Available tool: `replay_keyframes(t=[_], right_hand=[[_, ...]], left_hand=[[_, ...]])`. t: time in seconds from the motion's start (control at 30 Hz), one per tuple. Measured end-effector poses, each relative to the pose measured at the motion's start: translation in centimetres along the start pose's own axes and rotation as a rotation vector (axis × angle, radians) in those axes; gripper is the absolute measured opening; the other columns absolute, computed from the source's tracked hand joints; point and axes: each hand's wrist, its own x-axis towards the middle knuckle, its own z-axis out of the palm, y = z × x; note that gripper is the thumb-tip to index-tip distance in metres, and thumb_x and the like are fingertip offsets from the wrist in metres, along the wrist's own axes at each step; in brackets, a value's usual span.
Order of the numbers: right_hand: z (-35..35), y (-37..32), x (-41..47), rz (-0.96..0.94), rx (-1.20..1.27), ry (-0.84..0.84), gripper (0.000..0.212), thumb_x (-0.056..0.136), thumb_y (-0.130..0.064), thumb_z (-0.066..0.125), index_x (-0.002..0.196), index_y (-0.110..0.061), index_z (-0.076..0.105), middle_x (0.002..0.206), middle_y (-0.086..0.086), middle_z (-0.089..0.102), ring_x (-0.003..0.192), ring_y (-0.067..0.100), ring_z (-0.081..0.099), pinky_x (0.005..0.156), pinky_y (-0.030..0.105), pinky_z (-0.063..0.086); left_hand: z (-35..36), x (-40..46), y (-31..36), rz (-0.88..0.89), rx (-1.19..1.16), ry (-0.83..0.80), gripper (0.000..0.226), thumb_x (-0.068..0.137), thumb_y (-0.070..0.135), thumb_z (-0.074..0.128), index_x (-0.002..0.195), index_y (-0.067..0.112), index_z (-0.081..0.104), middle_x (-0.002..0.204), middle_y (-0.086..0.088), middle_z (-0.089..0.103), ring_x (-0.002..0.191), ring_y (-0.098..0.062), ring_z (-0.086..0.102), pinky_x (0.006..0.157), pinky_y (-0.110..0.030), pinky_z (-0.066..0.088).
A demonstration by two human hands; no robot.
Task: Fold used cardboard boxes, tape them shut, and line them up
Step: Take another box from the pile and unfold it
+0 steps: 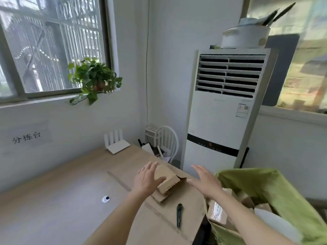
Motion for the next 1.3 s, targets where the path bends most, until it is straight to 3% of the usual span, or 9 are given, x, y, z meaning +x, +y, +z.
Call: replay_keyframes(t=[0.2,0.47,0.73,1.0,1.17,1.3], right_hand=[[-1.4,4.0,9.6,-0.019,-0.041,-0.058,0.076,0.094,-0.061,0.055,0.158,-0.031,0.027,0.163,-0.012,0.028,0.149,0.013,0.029,0.12,0.037,0.03],[1.5,7.1,20.1,-0.024,-0.038,-0.182,0.076,0.096,-0.058,0.055,0.159,-0.032,0.022,0.164,-0.01,0.027,0.149,0.015,0.03,0.117,0.037,0.032],[10.9,9.6,31.6,-0.035,0.027,-0.386,0.077,0.09,-0.064,0.057,0.156,-0.038,0.027,0.158,-0.011,0.038,0.139,0.018,0.045,0.109,0.045,0.045],[21.4,13.5,43.5,-0.014,0.082,-0.559,0.085,0.089,-0.063,0.062,0.159,-0.033,0.023,0.165,-0.009,0.024,0.149,0.018,0.03,0.114,0.045,0.037],[26.9,15.7,48.2,0.012,0.057,-0.658,0.099,0.081,-0.074,0.061,0.16,-0.038,0.013,0.168,-0.004,0.015,0.152,0.024,0.025,0.114,0.05,0.036],[29.8,17.1,50.4,0.075,0.1,-0.709,0.12,0.067,-0.089,0.059,0.16,-0.041,-0.001,0.17,0.0,0.005,0.154,0.029,0.019,0.117,0.056,0.031]], left_hand=[[4.7,11.0,1.6,-0.034,-0.051,-0.019,0.08,0.092,0.066,0.051,0.157,0.03,0.022,0.165,0.001,0.022,0.15,-0.02,0.023,0.121,-0.038,0.024],[10.1,19.0,-0.1,-0.135,-0.063,-0.08,0.077,0.091,0.068,0.051,0.156,0.037,0.024,0.164,-0.001,0.024,0.149,-0.022,0.026,0.119,-0.041,0.026],[17.5,24.5,-6.2,-0.381,-0.109,-0.19,0.08,0.089,0.067,0.055,0.156,0.038,0.022,0.164,-0.005,0.023,0.147,-0.026,0.029,0.116,-0.042,0.034],[26.0,29.4,-12.2,-0.616,-0.17,-0.259,0.085,0.089,0.066,0.056,0.157,0.033,0.018,0.158,-0.003,0.03,0.142,-0.022,0.037,0.111,-0.041,0.04],[31.2,30.4,-14.2,-0.761,-0.25,-0.315,0.089,0.088,0.064,0.06,0.158,0.035,0.014,0.16,-0.005,0.025,0.141,-0.025,0.04,0.109,-0.043,0.042],[33.3,31.7,-14.9,-0.849,-0.365,-0.282,0.089,0.087,0.053,0.068,0.157,0.03,0.017,0.158,-0.004,0.027,0.136,-0.023,0.046,0.11,-0.036,0.04]])
